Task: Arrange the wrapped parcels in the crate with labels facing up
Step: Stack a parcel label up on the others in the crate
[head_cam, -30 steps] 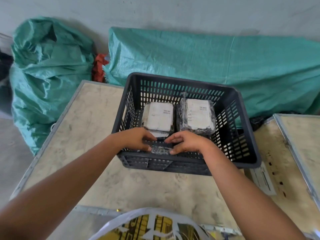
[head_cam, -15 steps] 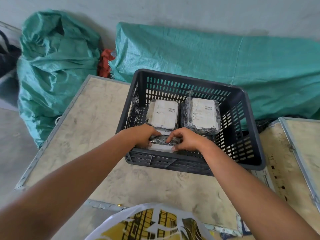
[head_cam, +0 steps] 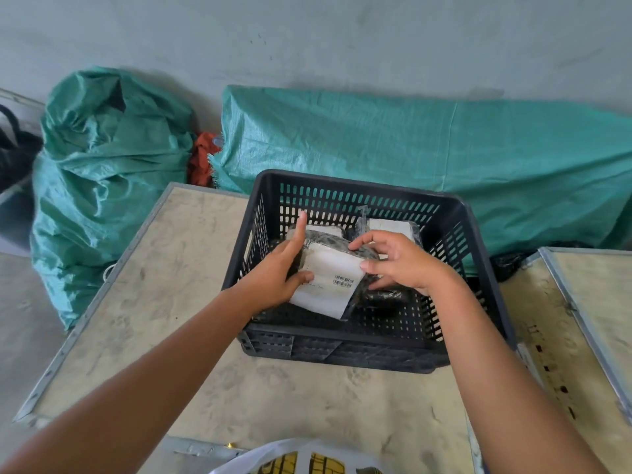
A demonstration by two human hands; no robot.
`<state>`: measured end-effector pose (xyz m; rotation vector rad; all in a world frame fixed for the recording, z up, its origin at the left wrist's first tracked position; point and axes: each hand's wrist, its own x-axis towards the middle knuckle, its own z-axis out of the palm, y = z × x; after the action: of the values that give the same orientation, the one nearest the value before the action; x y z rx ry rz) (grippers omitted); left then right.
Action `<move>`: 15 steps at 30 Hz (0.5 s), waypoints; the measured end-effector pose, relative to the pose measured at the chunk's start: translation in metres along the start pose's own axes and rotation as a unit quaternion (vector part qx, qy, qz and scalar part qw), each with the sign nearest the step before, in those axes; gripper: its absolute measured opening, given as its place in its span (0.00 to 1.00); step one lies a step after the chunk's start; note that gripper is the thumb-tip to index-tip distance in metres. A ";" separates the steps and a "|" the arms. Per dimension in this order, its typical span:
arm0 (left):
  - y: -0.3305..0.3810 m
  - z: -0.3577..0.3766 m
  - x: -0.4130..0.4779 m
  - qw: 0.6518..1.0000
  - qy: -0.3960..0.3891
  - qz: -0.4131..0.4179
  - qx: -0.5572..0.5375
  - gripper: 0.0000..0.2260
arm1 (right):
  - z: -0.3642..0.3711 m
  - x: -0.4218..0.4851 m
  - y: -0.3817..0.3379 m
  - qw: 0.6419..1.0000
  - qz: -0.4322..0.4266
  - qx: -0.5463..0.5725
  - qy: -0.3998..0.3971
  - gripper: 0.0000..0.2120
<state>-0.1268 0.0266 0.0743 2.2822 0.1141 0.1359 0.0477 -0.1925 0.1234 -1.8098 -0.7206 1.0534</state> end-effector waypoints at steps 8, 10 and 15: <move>-0.002 -0.030 0.032 0.996 0.045 0.008 -0.076 0.41 | -0.003 0.000 -0.017 0.983 -0.115 -0.007 0.143 0.18; -0.004 -0.037 0.044 0.992 0.057 -0.006 -0.111 0.40 | 0.000 0.001 -0.011 0.977 -0.131 -0.012 0.171 0.22; -0.009 -0.042 0.074 0.985 0.089 -0.019 -0.147 0.34 | 0.015 0.013 0.001 0.974 -0.143 -0.054 0.170 0.40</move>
<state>-0.0594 0.0726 0.0995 1.9695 0.2156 0.3160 0.0406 -0.1761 0.1145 -1.8489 -0.8070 0.5071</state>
